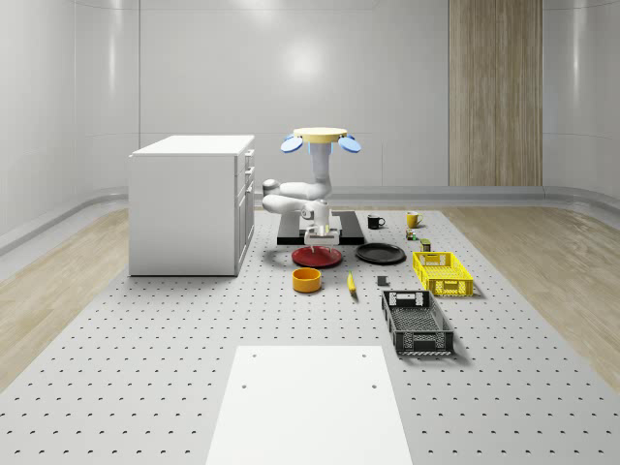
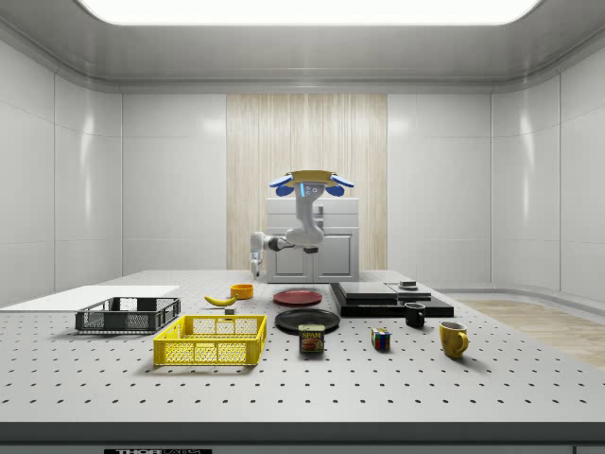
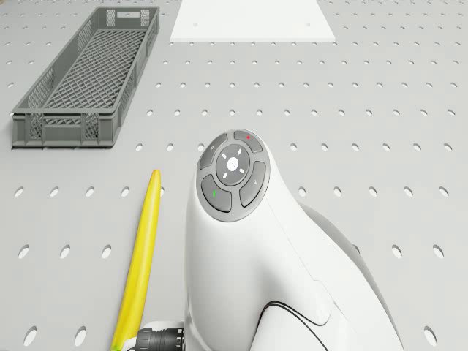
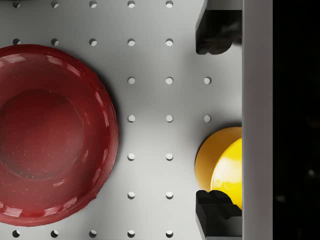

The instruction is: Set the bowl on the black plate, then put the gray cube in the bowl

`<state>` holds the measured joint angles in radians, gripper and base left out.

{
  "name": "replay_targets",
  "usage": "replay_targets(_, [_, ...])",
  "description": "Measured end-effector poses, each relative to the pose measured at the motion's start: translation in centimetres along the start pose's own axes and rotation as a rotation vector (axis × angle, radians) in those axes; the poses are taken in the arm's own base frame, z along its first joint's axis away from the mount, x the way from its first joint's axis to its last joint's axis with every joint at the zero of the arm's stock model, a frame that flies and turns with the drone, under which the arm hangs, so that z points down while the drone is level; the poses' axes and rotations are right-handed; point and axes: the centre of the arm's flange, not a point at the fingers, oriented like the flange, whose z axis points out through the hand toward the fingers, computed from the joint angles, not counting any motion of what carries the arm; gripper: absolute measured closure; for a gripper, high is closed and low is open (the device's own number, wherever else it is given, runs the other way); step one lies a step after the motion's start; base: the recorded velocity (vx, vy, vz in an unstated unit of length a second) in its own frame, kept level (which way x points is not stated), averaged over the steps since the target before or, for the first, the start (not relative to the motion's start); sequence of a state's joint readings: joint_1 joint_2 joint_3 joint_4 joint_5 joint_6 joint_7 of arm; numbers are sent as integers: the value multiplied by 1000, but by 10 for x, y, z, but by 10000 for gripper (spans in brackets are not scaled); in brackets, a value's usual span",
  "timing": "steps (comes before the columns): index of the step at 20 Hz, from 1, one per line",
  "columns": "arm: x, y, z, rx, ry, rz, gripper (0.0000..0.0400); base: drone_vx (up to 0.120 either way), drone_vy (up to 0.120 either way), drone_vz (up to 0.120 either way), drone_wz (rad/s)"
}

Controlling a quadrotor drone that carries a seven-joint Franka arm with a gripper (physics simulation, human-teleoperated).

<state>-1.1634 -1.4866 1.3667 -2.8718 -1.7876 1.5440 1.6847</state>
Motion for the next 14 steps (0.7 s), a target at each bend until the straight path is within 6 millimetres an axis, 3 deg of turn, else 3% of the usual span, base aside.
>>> replay_targets(14, [0, 0, 0, 0, 0, 0, 0, 120, 0, 0, 0])
